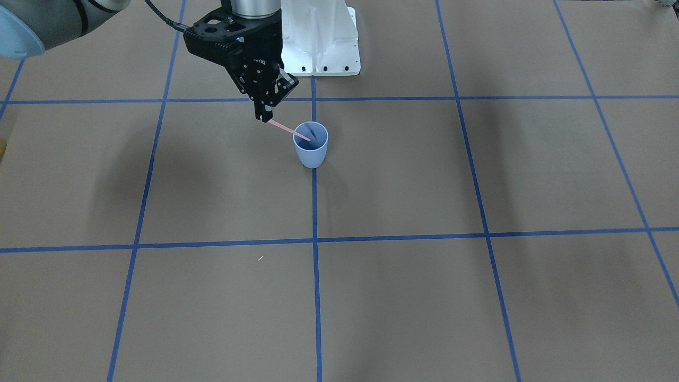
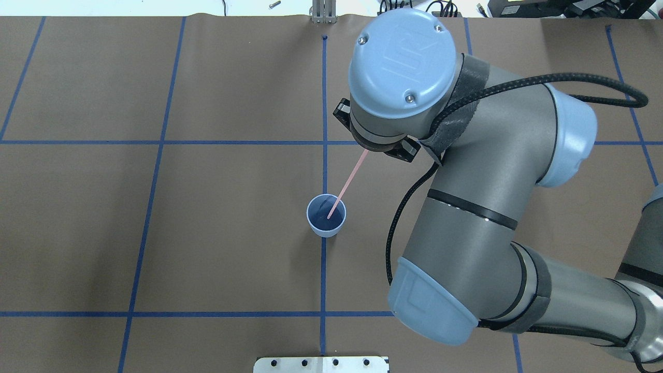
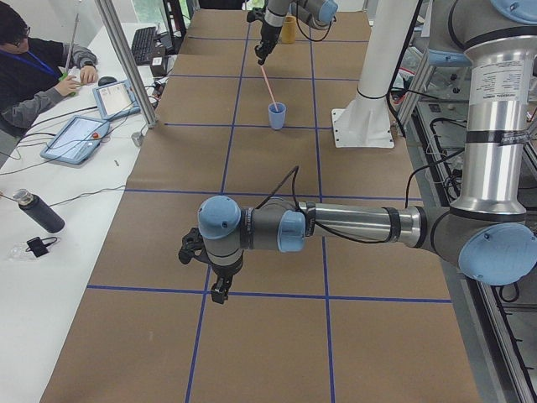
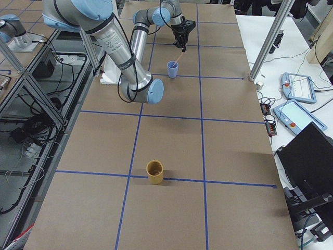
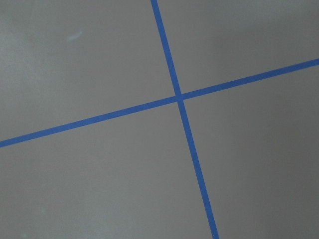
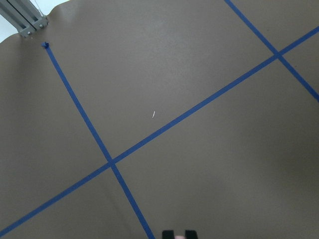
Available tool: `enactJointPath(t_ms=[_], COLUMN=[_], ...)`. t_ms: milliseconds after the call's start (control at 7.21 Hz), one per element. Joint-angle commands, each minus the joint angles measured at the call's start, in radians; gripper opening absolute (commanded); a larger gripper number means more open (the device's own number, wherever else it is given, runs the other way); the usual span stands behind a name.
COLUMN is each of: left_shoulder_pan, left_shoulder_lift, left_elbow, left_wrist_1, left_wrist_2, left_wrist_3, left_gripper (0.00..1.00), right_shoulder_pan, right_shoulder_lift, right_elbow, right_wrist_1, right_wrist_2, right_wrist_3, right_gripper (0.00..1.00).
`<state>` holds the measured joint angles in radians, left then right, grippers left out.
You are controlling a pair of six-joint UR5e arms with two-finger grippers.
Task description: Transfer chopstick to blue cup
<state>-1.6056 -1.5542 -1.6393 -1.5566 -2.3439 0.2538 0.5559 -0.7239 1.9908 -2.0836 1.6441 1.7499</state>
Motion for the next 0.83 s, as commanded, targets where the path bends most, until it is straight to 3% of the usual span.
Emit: enactJointPath(t_ms=[0,139,277,416,694], left_shoulder_pan=[0.001,0.001,0.001,0.001,0.001], left_shoulder_lift=[-0.001,0.000,0.000,0.000,0.000], left_elbow=[0.003,0.004,0.004,0.004,0.004], left_wrist_1=[0.000,0.000,0.000,0.000,0.000], left_wrist_2=[0.000,0.000,0.000,0.000,0.000], left_wrist_3=[0.001,-0.001,0.001,-0.001,-0.001], left_gripper=[0.98,0.98,0.98,0.99,0.99], right_shoulder_pan=[-0.028,-0.033,-0.036,-0.036,-0.009], right_shoulder_lift=[-0.002,0.004,0.009,0.015,0.041], right_elbow=[-0.024,-0.033,-0.041,-0.041,-0.032], right_wrist_1=[0.004,0.007,0.008,0.008,0.007], right_wrist_2=[-0.039,-0.041,-0.047,-0.047,-0.044], right_wrist_3=[-0.003,0.000,0.000,-0.003,-0.030], right_gripper=[0.00,0.42,0.75,0.99,1.00])
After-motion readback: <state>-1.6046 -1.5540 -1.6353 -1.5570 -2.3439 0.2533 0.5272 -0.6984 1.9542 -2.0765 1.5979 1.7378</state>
